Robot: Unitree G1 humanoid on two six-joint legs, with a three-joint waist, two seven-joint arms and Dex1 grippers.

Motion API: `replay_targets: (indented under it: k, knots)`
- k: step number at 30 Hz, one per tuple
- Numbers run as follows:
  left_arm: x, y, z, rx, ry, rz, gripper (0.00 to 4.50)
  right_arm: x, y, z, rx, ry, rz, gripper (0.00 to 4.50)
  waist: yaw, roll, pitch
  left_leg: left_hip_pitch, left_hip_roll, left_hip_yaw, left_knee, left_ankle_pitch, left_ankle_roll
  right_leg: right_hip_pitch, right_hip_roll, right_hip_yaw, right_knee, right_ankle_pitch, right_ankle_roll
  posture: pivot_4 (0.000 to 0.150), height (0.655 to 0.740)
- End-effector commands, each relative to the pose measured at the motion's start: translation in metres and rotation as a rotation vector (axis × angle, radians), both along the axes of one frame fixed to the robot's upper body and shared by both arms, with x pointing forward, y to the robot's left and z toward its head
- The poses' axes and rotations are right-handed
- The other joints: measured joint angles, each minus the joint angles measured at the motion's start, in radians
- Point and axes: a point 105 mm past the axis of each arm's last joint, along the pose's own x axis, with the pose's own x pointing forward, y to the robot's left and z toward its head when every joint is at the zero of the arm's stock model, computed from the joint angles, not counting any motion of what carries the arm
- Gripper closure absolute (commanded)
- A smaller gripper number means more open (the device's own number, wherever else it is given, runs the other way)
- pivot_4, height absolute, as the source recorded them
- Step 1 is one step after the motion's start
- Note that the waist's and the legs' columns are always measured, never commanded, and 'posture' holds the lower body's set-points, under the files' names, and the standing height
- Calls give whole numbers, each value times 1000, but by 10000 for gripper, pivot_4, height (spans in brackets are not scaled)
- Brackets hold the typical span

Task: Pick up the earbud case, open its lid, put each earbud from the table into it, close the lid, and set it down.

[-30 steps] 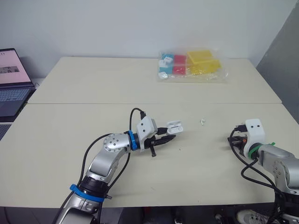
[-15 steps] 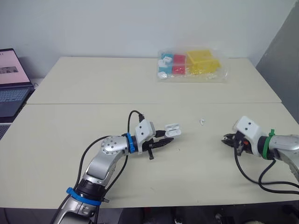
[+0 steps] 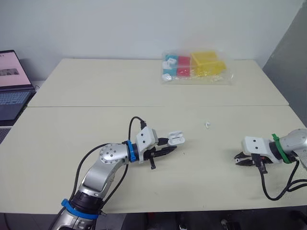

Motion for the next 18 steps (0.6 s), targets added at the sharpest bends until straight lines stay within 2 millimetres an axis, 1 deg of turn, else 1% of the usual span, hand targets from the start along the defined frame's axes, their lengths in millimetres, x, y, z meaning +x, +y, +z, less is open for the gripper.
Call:
replay_targets:
  k: [1, 5, 7, 10, 12, 13, 15, 17, 18]
  knots:
    - [-4, -1, 12, -25, -41, -4, 36900, 0, -4, 2, -33, 16, 33, 40702, 0, 0, 0, 0, 0, 0, 0, 0, 0, 0, 0, 0, 0, 0, 0, 1500, 7400]
    - [-5, 0, 12, -22, -39, -1, 36900, 7, -10, 0, -84, 4, 42, 40702, 0, 0, 0, 0, 0, 1, 0, 0, 0, 0, 0, 0, 0, 0, 0, 1500, 7400]
    - [-5, 0, 12, -22, -36, 2, 36900, 7, -10, 1, -70, 28, 19, 40702, 0, 0, 0, 1, 0, 0, 1, 0, 0, 1, -1, 0, 0, 0, 0, 1500, 7400]
    - [-5, -1, 11, -21, -36, 1, 36900, 12, -6, 4, -45, 6, 11, 40702, 0, 0, 0, 2, 0, 1, 1, 0, 0, 1, -1, 1, 1, 0, 0, 1500, 7400]
    - [-5, -1, 11, -23, -35, 2, 36900, 11, -7, 5, -50, 13, 13, 33371, -1, 0, 0, 2, 0, 1, 1, 0, 0, 1, -1, 1, 1, 0, 0, 1500, 7400]
    - [-6, -1, 11, -24, -34, 2, 36900, 9, -7, 5, -54, 23, 16, 30649, -1, 0, 0, 3, 0, 1, 1, 0, 0, 1, -1, 1, 1, 0, 0, 1500, 7400]
    - [-6, -2, 10, -23, -30, 1, 36900, 11, -4, 9, -51, -17, 53, 24181, 0, 0, 0, 2, 0, 1, 0, 0, 0, 1, -1, 1, 1, 0, 0, 1500, 7400]
    - [-6, -2, 9, -23, -28, -1, 36900, 13, -3, 12, -48, -42, 73, 24117, 0, 0, 0, 2, 0, 0, 0, 0, 0, 1, 0, 1, 1, 0, 0, 1500, 7400]
    - [-6, -2, 9, -24, -27, 0, 36900, 12, -1, 19, -32, -42, 75, 24117, 0, 0, 0, 2, 0, 1, 0, 0, 0, 1, 0, 1, 1, 0, 0, 1500, 7400]
